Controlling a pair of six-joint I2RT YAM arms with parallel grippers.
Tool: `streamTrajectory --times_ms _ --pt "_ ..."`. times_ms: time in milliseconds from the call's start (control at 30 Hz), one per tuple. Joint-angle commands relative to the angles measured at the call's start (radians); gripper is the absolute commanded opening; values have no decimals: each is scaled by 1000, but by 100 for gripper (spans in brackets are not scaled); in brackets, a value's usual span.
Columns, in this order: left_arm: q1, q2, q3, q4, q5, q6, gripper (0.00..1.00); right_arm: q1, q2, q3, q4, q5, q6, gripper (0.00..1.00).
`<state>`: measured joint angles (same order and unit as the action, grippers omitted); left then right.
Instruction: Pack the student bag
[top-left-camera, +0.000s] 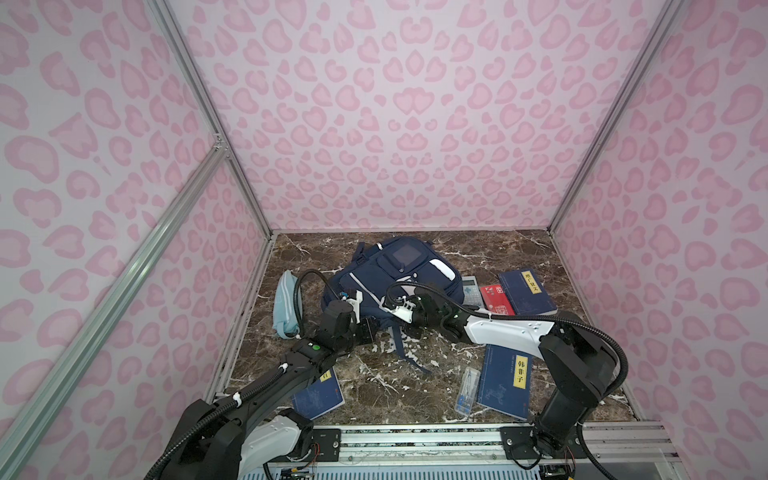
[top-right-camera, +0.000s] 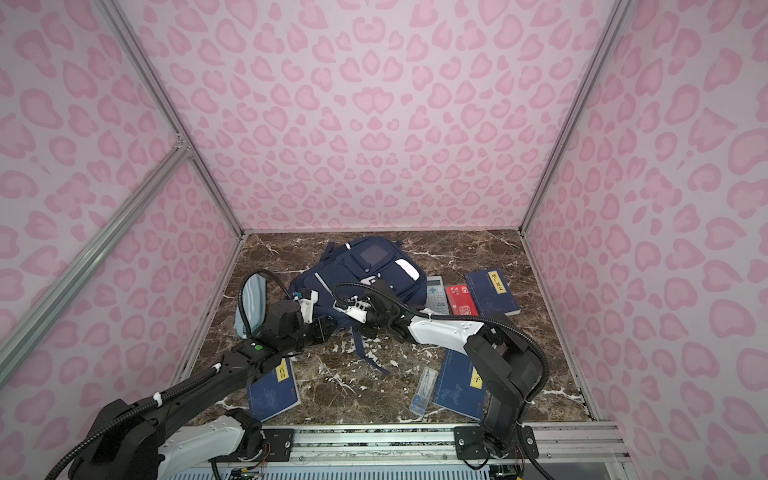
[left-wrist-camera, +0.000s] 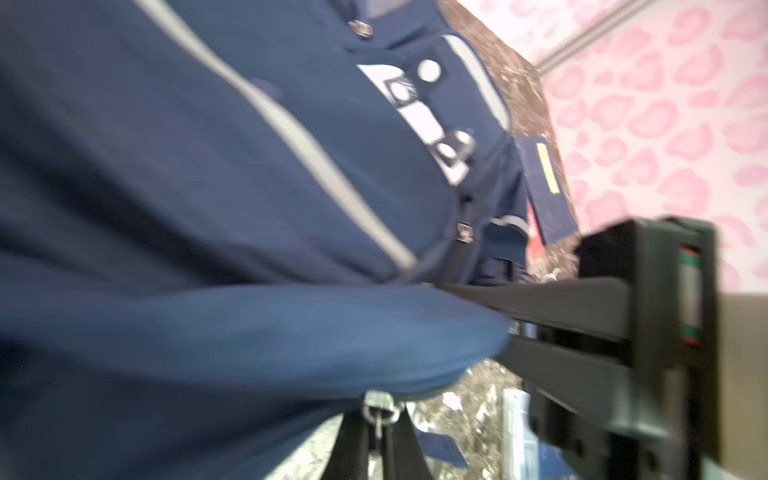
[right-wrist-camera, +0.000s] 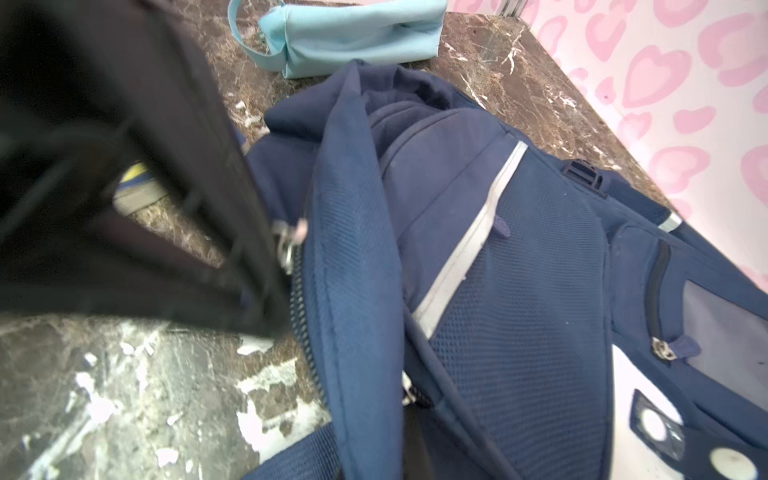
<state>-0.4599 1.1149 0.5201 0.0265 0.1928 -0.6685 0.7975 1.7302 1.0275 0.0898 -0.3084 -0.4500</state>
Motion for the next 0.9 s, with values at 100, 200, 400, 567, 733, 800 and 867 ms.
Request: streamTrajectory --times_ms 100,200,400,567,733,800,867 --pt "177 13 15 -68 -169 53 4 -69 -36 10 -132 -73 -102 0" --pt "234 -3 21 -63 -164 65 4 -109 -35 19 -166 -57 -157 0" --pt "139 -78 9 -102 -96 50 4 -172 25 74 -128 21 -121 12" --pt "-20 -169 9 -137 -92 -16 4 -166 -45 54 -144 -10 -83 52" --pt "-89 -166 41 -97 -38 -67 4 -33 -168 -108 37 -13 -161 69" --pt "-118 -133 57 -73 -25 -84 4 13 -161 -135 115 -14 -182 67" --pt "-137 -96 74 -52 4 -103 4 23 -126 -120 145 -45 -181 62"
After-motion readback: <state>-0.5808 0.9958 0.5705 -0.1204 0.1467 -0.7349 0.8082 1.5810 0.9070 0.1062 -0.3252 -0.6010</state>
